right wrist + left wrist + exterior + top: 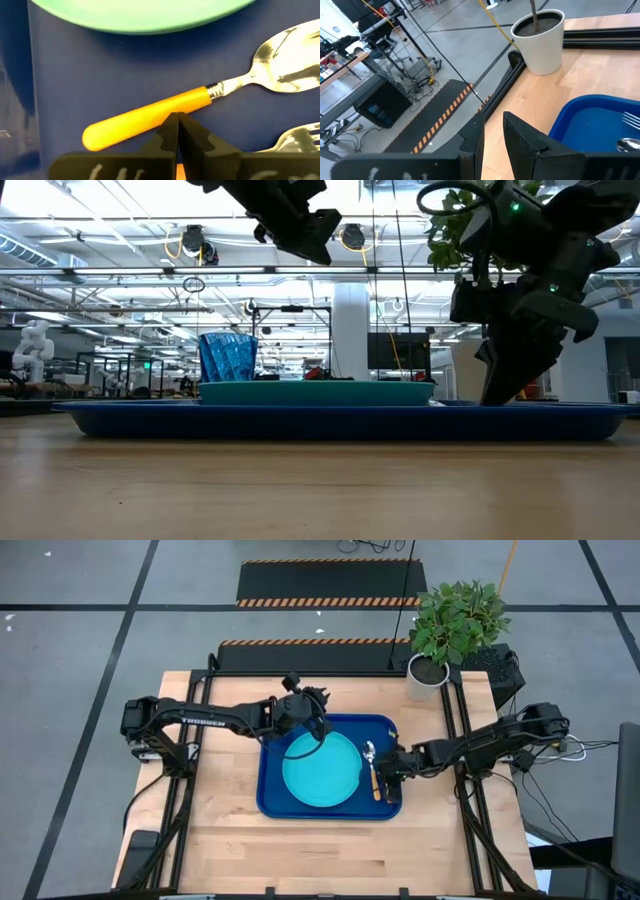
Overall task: Pick and place plate/cup/fork/spoon on tray
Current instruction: Put the yellow spoon in the middle of the orange fork and light blue plate
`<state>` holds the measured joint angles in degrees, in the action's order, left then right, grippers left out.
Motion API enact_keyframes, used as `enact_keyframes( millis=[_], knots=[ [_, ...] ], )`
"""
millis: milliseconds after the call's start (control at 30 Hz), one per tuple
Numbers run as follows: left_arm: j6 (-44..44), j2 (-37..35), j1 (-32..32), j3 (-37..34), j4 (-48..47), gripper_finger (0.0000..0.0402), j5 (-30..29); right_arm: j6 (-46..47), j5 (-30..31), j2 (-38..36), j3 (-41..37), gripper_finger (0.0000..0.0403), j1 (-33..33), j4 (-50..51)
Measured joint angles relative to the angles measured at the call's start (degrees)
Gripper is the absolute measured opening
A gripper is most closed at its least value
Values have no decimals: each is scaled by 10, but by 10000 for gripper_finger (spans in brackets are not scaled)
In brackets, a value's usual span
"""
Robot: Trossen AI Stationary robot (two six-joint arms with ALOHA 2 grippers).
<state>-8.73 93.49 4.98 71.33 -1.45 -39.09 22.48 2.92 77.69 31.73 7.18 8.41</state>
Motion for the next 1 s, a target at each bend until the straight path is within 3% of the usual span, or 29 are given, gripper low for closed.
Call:
enact_keyframes(
  millis=[467,700,1000],
  knots=[
    [0,0,0,0,1,74,0,38,2,0,0,0,38,-42],
    [0,0,0,0,1,74,0,39,45,-21,0,0,42,-6],
    [-1,0,0,0,2,74,0,71,45,-16,-2,0,56,8]
  ],
)
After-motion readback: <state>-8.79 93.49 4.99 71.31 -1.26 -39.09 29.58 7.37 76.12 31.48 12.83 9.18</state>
